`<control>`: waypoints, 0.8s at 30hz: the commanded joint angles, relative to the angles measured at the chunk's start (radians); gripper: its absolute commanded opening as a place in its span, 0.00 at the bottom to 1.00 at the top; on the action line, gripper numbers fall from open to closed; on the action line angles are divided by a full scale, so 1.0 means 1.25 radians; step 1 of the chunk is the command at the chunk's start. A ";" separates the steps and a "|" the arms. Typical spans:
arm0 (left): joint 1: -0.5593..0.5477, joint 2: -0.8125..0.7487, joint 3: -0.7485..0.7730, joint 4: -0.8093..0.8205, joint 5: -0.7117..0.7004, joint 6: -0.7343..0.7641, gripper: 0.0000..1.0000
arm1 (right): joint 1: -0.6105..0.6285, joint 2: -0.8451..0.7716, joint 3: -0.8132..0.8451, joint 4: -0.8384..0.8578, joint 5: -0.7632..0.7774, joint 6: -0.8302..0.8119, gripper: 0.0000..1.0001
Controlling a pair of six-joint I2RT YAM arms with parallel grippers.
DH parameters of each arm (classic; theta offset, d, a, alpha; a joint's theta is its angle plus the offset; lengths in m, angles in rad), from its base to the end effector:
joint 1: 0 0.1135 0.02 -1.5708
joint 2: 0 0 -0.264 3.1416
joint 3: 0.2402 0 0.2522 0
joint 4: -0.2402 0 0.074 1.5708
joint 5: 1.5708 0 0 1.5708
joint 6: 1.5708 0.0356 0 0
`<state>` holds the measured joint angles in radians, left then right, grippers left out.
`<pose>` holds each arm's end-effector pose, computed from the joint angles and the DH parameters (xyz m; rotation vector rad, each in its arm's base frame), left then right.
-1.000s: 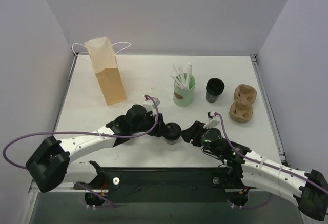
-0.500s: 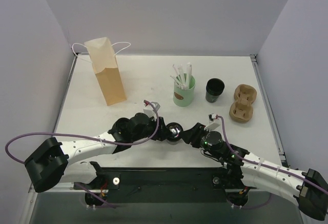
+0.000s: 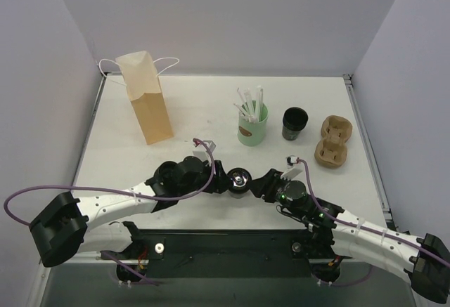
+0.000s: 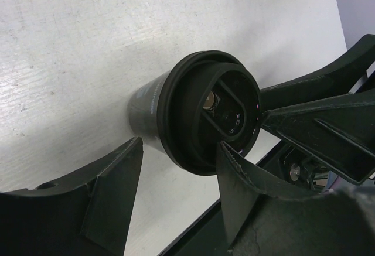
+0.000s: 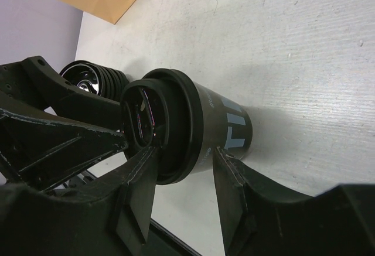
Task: Pack the takeout coffee
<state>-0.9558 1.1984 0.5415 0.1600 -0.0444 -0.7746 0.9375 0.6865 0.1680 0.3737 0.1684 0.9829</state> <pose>0.1460 -0.2040 0.2051 0.1724 2.2229 -0.9781 0.1032 0.1305 0.1958 0.1803 1.8806 1.2438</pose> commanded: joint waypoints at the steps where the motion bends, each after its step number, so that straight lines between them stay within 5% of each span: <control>1: -0.001 -0.022 0.071 -0.092 -0.005 0.017 0.64 | 0.002 -0.021 0.046 -0.035 0.027 -0.041 0.42; 13: 0.011 0.010 0.134 -0.165 -0.007 0.063 0.64 | -0.011 -0.010 0.118 -0.115 0.006 -0.101 0.45; 24: 0.048 0.033 0.109 -0.085 0.076 0.054 0.65 | -0.052 0.021 0.152 -0.128 -0.070 -0.149 0.47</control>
<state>-0.9142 1.2362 0.6682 -0.0238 -0.0124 -0.7113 0.8886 0.6933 0.3111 0.2111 0.1284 0.8352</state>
